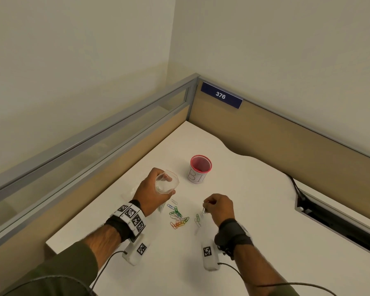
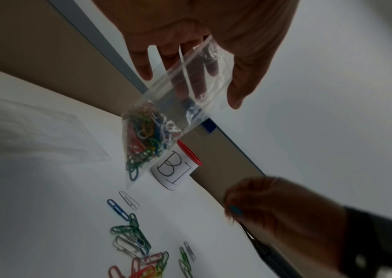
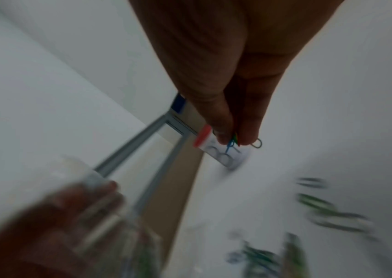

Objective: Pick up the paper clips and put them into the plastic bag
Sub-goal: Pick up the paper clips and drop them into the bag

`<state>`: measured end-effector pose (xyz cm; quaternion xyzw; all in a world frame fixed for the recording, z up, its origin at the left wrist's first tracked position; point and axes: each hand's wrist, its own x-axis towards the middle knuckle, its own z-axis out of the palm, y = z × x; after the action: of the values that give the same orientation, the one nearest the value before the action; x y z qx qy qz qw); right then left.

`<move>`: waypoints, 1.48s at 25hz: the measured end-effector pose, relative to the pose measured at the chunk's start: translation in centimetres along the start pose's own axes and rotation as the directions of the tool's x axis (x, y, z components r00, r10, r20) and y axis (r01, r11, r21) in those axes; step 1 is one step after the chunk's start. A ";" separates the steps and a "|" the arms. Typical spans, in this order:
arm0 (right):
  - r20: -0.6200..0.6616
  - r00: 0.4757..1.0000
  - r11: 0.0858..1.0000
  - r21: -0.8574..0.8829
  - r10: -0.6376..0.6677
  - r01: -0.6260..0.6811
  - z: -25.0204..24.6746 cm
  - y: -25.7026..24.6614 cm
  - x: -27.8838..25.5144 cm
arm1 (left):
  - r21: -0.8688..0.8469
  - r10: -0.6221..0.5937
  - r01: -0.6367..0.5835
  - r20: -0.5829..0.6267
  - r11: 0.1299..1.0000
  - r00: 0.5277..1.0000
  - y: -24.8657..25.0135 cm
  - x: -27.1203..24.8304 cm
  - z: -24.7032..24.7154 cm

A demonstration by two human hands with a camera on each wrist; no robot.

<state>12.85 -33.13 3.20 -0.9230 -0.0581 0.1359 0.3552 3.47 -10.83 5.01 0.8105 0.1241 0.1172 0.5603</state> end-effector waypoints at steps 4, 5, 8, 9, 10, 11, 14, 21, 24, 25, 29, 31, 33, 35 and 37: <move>-0.108 0.980 0.938 0.289 -0.165 0.190 -3.3 -6.6 -1.4 | 0.011 0.004 -0.005 0.030 1.000 1.000 0.5 0.4 1.3; -0.120 0.971 0.924 0.302 -0.208 0.235 -3.7 -8.2 -1.7 | 0.014 0.006 -0.006 0.037 1.000 0.999 0.8 0.5 1.6; -0.103 0.943 0.917 0.221 -0.317 0.333 -3.5 -11.5 -2.7 | 0.009 0.012 -0.012 0.065 1.000 0.998 1.2 0.7 2.3; -0.087 0.934 0.917 0.176 -0.347 0.357 -3.1 -12.0 -2.9 | 0.012 0.015 -0.016 0.073 1.000 0.997 1.3 0.7 2.5; -0.066 0.925 0.917 0.124 -0.374 0.379 -2.7 -12.3 -3.1 | 0.017 0.018 -0.019 0.076 1.000 0.997 1.4 0.8 2.7; -0.042 0.917 0.915 0.063 -0.396 0.398 -2.4 -12.4 -3.3 | 0.021 0.019 -0.021 0.074 1.000 0.997 1.5 0.8 2.8; 0.003 0.894 0.894 -0.032 -0.448 0.447 -1.9 -12.4 -3.6 | 0.005 0.028 -0.028 0.063 1.000 0.998 1.6 0.7 2.8; -0.116 0.933 0.938 -0.099 -0.342 0.332 -3.2 -7.1 -0.7 | -0.008 0.055 -0.054 0.052 0.998 0.997 1.0 0.4 1.2; 0.052 0.996 0.930 -0.357 -0.077 0.090 -1.1 -0.2 0.8 | 0.015 0.059 -0.060 0.026 0.998 0.998 0.5 0.5 0.0; 0.100 0.995 0.916 -0.399 -0.007 0.047 -0.1 1.6 0.7 | 0.018 0.053 -0.053 0.021 0.998 0.998 0.4 0.5 -0.4; 0.202 0.979 0.861 -0.503 0.038 0.070 3.5 3.5 0.0 | 0.025 0.048 -0.048 -0.002 0.999 0.999 -0.2 0.7 -1.7; 0.216 0.976 0.849 -0.517 0.006 0.109 4.9 2.8 -0.4 | 0.024 0.042 -0.041 -0.007 0.999 0.999 -0.3 0.9 -2.0; 0.246 0.969 0.845 -0.512 -0.027 0.154 5.7 2.4 -1.0 | 0.011 0.035 -0.035 -0.006 0.999 0.999 -0.3 1.1 -1.9; 0.256 0.966 0.876 -0.459 -0.027 0.146 5.5 2.8 -1.6 | -0.001 0.036 -0.036 0.005 0.999 0.999 -0.2 1.2 -1.8; 0.236 0.972 0.903 -0.421 0.016 0.088 4.7 3.6 -2.4 | -0.011 0.046 -0.046 0.008 0.999 0.999 -0.3 1.4 -1.6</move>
<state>9.24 -33.27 -2.00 -0.9548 -0.1450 0.2207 0.1368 4.21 -8.83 5.33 0.8105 0.1027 0.1274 0.5624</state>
